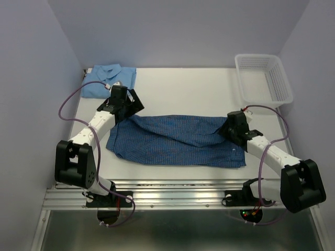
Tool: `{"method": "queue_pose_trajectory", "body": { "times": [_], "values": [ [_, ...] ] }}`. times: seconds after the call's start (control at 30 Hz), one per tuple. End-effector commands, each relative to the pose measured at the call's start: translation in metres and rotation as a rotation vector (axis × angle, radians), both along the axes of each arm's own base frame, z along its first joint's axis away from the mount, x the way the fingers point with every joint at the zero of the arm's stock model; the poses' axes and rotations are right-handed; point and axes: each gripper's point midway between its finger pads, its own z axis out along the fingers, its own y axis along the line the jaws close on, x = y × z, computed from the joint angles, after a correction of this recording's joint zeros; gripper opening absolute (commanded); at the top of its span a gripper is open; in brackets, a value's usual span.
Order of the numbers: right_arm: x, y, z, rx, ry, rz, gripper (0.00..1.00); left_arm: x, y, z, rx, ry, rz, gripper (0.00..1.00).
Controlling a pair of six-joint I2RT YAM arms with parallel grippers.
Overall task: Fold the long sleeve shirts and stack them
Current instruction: Fold the shirt
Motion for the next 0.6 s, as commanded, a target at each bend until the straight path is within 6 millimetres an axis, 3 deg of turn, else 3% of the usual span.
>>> {"method": "queue_pose_trajectory", "body": {
  "times": [0.0,0.1,0.13,0.2,0.33,0.4,0.47,0.57],
  "values": [
    [0.039,-0.003,0.047,-0.031,-0.183,-0.023,0.53,-0.001,-0.004,-0.004,0.0,-0.011,-0.021,0.99],
    [0.045,-0.006,0.054,-0.067,-0.193,-0.02,0.2,0.0,-0.005,-0.004,-0.01,-0.014,-0.024,0.99],
    [0.049,-0.006,0.057,-0.071,-0.204,-0.016,0.01,-0.001,-0.007,-0.004,-0.012,-0.014,-0.025,0.99],
    [0.058,-0.002,0.073,-0.07,-0.241,0.001,0.01,-0.002,-0.008,-0.003,-0.013,-0.02,-0.029,0.99],
    [0.076,0.012,0.113,-0.008,-0.302,0.022,0.01,-0.016,-0.038,0.002,-0.016,-0.031,-0.152,0.99],
    [0.086,0.017,0.134,0.019,-0.303,0.009,0.01,-0.034,-0.062,-0.001,-0.014,-0.037,-0.243,0.99],
    [0.092,0.013,0.142,0.004,-0.303,-0.025,0.01,-0.048,-0.082,0.0,-0.025,-0.059,-0.317,0.99],
    [0.101,0.01,0.141,-0.024,-0.296,-0.048,0.01,-0.069,-0.096,0.002,-0.012,-0.09,-0.396,0.99]
  ]
}}
